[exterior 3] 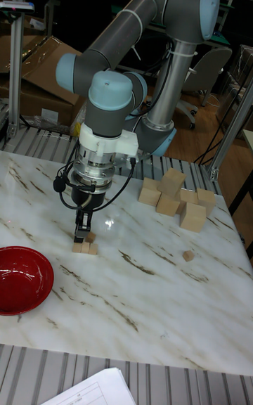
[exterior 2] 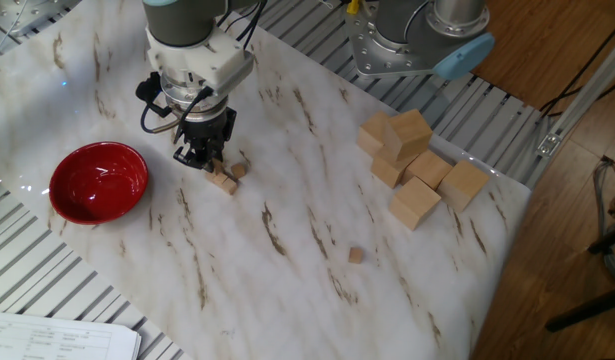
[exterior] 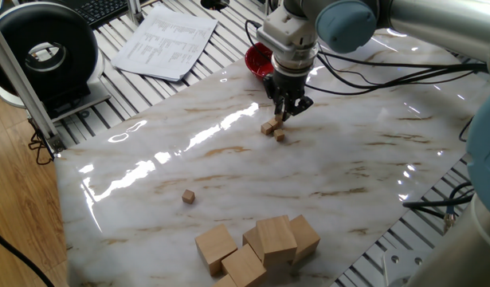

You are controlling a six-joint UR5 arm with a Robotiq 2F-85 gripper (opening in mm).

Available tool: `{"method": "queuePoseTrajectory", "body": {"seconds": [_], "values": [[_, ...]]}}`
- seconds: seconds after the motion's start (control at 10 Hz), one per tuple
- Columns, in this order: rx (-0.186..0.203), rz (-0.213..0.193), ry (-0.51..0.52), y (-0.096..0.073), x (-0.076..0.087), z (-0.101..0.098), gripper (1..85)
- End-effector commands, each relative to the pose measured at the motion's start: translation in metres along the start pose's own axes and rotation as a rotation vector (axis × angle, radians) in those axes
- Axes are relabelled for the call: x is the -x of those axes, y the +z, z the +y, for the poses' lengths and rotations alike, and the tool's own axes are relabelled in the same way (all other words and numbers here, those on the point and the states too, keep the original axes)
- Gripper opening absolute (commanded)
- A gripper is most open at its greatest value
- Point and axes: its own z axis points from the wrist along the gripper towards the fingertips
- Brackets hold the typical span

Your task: Stack the blocks into a pyramid shape

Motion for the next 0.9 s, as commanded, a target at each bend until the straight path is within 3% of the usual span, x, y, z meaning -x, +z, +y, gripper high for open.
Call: {"method": "queuePoseTrajectory", "body": {"seconds": [0.0, 0.8], "values": [[0.0, -0.009, 0.019, -0.003, 0.0049, -0.0027, 18.7], [0.002, -0.001, 0.031, -0.0009, 0.0057, -0.0063, 18.7]]}}
